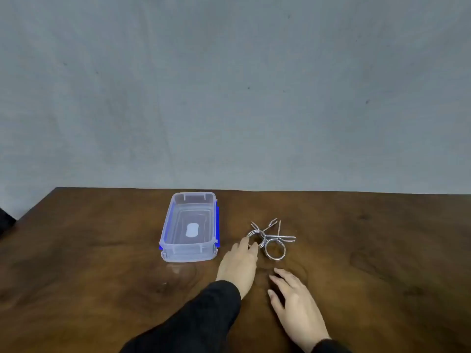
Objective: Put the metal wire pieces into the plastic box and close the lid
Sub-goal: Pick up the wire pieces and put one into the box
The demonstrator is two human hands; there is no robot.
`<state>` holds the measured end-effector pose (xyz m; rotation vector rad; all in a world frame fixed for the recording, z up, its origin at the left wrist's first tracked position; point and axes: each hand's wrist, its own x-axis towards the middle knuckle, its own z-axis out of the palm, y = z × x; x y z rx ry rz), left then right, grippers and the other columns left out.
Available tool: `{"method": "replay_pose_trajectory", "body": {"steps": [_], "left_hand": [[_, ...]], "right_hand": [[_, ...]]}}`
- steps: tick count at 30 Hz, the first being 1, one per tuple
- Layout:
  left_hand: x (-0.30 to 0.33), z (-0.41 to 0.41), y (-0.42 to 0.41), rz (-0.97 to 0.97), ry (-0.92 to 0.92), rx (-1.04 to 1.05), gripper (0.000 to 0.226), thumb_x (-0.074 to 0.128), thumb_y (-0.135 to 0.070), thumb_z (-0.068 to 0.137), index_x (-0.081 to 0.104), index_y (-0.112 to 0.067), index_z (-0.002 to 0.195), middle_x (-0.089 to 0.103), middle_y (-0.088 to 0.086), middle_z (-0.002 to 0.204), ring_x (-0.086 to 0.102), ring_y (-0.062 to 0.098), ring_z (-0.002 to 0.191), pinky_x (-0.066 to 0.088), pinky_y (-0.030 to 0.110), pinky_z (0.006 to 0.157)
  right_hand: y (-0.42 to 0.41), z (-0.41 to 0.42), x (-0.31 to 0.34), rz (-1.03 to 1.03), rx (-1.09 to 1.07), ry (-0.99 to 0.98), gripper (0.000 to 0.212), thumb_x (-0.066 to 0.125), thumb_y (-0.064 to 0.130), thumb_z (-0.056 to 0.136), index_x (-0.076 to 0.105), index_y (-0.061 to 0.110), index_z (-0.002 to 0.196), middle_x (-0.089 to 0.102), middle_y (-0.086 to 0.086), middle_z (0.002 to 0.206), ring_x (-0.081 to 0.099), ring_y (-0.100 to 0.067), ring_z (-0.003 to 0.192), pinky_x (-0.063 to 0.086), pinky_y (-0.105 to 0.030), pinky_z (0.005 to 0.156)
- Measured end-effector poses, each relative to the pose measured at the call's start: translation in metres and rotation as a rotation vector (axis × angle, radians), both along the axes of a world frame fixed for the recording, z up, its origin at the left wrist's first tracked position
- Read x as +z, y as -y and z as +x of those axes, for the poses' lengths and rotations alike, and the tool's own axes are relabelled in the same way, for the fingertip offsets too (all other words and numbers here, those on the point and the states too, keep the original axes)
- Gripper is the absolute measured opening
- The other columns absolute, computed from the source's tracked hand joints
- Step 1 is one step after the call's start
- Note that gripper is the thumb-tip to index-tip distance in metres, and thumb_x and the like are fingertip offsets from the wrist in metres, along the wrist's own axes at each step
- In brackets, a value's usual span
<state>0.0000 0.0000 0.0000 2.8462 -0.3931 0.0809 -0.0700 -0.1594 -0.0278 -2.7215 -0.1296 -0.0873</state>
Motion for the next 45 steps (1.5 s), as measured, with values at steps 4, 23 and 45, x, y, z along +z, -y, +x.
{"method": "replay_pose_trajectory", "body": {"steps": [4,23,45], "left_hand": [[-0.012,0.011,0.004,-0.026,0.023,0.065,0.043,0.050,-0.012,0.101,0.045,-0.014,0.143,0.041,0.011,0.149,0.052,0.026,0.118,0.051,0.039,0.095],[-0.017,0.028,0.003,-0.274,0.047,-0.017,0.014,0.047,-0.022,0.103,0.059,-0.015,0.101,0.038,0.003,0.156,0.054,0.022,0.111,0.048,0.035,0.095],[0.027,0.015,-0.060,-0.381,0.303,0.124,0.010,0.062,-0.025,0.096,0.068,-0.022,0.103,0.041,0.000,0.154,0.046,0.017,0.132,0.028,0.022,0.104]], "right_hand": [[-0.002,0.003,0.002,-0.024,0.014,0.016,0.045,0.047,0.045,0.101,0.053,0.032,0.144,0.041,0.017,0.155,0.032,-0.003,0.145,0.014,-0.019,0.116],[-0.014,0.032,0.017,0.302,-0.121,0.015,0.035,0.054,0.039,0.100,0.063,0.028,0.132,0.062,0.015,0.128,0.056,-0.003,0.119,0.048,-0.029,0.106],[-0.092,0.108,0.108,0.700,-0.111,-0.136,0.027,0.055,0.012,0.097,0.072,0.007,0.076,0.071,-0.015,0.066,0.062,-0.012,0.050,0.050,-0.023,0.052]]}}
